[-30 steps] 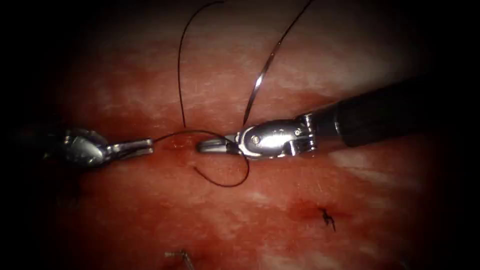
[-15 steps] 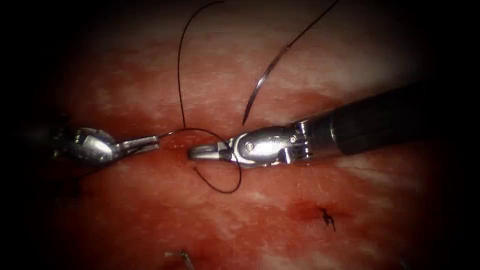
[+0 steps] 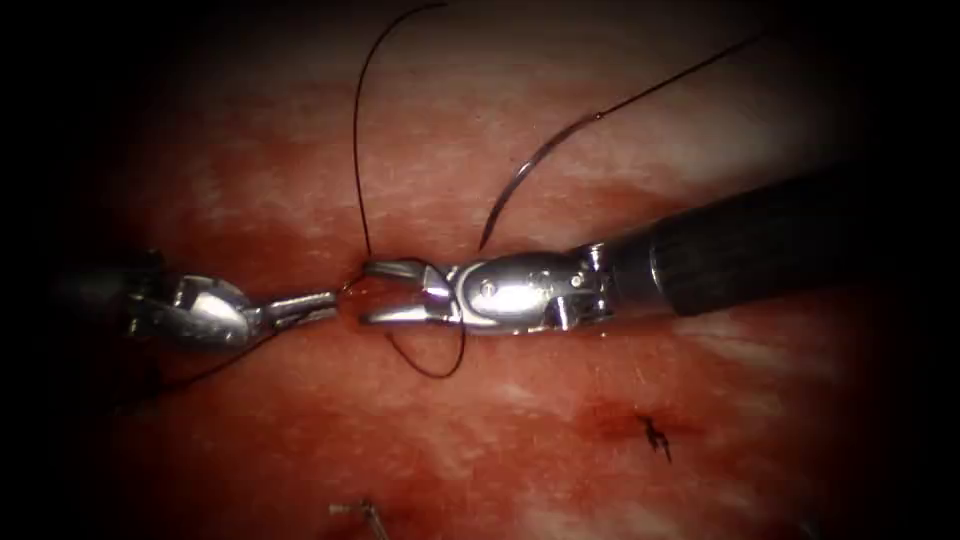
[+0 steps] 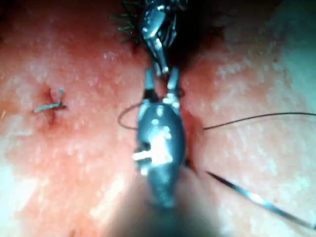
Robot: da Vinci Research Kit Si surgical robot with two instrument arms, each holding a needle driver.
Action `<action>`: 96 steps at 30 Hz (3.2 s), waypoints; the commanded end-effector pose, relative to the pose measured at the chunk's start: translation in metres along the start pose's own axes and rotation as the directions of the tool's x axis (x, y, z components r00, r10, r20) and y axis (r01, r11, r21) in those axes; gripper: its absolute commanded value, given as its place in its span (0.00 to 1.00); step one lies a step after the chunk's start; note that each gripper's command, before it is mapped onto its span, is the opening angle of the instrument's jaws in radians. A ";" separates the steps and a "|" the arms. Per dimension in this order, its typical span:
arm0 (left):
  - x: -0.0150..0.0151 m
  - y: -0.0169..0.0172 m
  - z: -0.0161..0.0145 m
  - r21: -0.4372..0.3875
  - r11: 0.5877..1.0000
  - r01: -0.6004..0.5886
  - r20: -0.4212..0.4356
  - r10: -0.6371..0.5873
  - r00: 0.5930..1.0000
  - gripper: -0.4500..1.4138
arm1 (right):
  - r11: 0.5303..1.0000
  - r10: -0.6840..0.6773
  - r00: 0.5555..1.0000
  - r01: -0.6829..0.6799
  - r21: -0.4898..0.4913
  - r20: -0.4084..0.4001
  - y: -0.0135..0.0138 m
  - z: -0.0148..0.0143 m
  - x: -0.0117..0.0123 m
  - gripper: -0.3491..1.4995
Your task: Wound Closure
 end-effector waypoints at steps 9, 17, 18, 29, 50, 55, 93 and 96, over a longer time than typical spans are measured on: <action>0.0002 0.0021 0.0006 -0.008 1.000 -0.007 0.007 0.007 1.000 0.00 | 0.998 0.015 1.000 -0.016 -0.063 -0.018 0.0000 0.0014 -0.0006 0.66; 0.0028 0.0037 0.0001 -0.023 1.000 -0.006 -0.001 0.006 1.000 0.00 | 0.991 0.048 0.999 -0.047 -0.129 0.005 0.0006 0.0014 -0.0009 0.64; 0.0030 0.0039 0.0000 -0.025 1.000 -0.006 -0.002 0.006 1.000 0.00 | 0.989 0.054 0.999 -0.053 -0.136 0.007 0.0007 0.0014 -0.0009 0.64; 0.0095 0.0060 0.0005 -0.076 0.997 0.003 -0.042 -0.007 0.999 0.00 | 0.981 0.065 0.995 -0.050 -0.186 0.076 0.0009 0.0022 -0.0021 0.63; 0.0124 -0.0032 0.0021 -0.105 0.994 -0.010 -0.071 0.003 0.997 0.00 | 0.994 0.042 0.984 -0.022 -0.110 0.176 -0.0013 0.0041 -0.0046 0.66; 0.0100 -0.0048 0.0037 -0.110 0.994 -0.015 -0.081 0.006 0.997 0.00 | 0.995 0.046 0.983 -0.029 -0.095 0.176 -0.0015 0.0041 -0.0046 0.66; -0.0050 -0.0033 0.0047 -0.210 0.978 0.010 0.002 -0.009 1.000 0.00 | 0.993 0.067 0.997 -0.071 -0.096 -0.040 -0.0001 0.0008 -0.0015 0.54; -0.0046 -0.0019 0.0040 -0.206 0.978 0.013 0.008 -0.012 1.000 0.00 | 0.977 0.122 0.992 -0.124 -0.176 -0.024 0.0007 0.0007 -0.0021 0.53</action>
